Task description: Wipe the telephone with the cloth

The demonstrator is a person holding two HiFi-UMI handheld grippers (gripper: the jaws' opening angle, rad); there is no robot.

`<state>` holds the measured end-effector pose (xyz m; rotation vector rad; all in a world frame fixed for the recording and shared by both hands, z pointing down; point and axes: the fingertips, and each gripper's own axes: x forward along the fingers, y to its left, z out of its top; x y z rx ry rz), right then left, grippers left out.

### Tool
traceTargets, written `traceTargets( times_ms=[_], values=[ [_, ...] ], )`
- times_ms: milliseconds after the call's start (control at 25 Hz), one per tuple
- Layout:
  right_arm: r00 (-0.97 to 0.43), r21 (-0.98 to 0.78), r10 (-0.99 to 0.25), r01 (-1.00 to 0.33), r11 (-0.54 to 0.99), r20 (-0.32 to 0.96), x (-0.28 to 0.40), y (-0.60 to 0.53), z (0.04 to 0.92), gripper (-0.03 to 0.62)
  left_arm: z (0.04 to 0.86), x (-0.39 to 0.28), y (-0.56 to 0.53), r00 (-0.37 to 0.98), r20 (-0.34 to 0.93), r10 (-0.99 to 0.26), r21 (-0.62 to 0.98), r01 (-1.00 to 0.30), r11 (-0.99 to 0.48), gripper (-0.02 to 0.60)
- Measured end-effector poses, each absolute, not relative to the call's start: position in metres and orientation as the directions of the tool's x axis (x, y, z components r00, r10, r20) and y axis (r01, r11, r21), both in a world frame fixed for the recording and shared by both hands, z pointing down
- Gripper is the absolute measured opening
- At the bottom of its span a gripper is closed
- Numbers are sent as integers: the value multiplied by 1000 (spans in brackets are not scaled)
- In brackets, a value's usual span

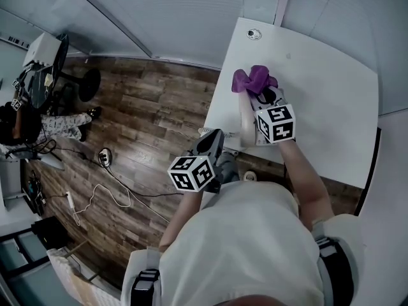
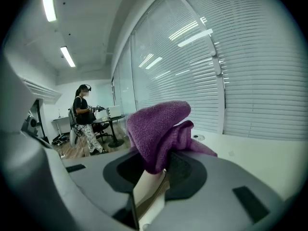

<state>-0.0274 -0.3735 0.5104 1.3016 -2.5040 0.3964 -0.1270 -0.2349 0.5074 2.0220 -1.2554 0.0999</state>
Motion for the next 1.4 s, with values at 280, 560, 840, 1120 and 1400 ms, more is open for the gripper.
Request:
traceTargets(
  times_ms=[280,560,840,1120,1400],
  values=[
    [-540,-117,-706,-824,555,458,-37,-368,533,117,515,-132,-230,515,433,-740,558,-797,-229,23],
    [-548,-121,-675,-812,570,494,-42,-366,540,117,517,-129,-229,526,435,-731,571,-789,-228,23],
    [-568,-111,-647,-789,605,508,-42,-359,541,117,521,-121,-226,526,438,-729,574,-788,-224,23],
    [-578,-104,-641,-778,619,505,-42,-340,537,117,515,-119,-215,510,431,-744,576,-791,-208,23],
    [-588,-100,-631,-767,634,506,-41,-323,540,117,518,-118,-201,501,435,-749,582,-790,-190,23]
  ],
)
